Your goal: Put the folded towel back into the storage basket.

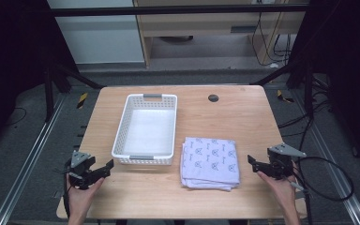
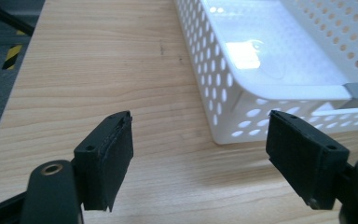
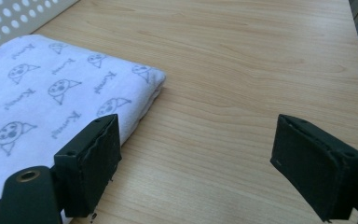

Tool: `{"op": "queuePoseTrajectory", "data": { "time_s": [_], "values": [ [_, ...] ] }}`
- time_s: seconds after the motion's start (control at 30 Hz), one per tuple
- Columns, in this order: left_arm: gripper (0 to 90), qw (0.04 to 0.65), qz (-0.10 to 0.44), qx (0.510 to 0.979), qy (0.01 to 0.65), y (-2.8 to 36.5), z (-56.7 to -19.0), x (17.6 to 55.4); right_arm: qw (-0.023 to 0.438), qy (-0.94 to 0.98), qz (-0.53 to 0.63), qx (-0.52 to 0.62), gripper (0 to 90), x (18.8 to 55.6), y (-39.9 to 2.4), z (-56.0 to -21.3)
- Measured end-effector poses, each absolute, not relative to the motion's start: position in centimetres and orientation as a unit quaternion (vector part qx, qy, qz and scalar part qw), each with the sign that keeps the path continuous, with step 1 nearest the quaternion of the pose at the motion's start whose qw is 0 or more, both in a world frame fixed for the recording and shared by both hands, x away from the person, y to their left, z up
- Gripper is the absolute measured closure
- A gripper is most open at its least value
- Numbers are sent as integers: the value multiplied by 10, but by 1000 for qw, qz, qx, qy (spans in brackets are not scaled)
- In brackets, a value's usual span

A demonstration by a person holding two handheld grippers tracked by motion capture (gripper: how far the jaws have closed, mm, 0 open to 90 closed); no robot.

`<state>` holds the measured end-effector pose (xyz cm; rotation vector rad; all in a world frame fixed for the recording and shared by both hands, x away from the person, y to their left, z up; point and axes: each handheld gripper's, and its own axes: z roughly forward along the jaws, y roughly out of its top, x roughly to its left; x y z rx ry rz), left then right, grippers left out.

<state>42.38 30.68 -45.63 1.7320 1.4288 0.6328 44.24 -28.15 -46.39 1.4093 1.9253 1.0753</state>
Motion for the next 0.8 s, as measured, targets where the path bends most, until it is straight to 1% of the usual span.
{"op": "queuePoseTrajectory", "data": {
  "time_s": [0.53,0.8],
  "values": [
    [268,433,246,673,547,300,-440,414,257,706,412,515,191,437,-273,-453],
    [284,437,250,681,532,290,-435,411,262,711,412,506,203,437,-272,-450]
  ]
}}
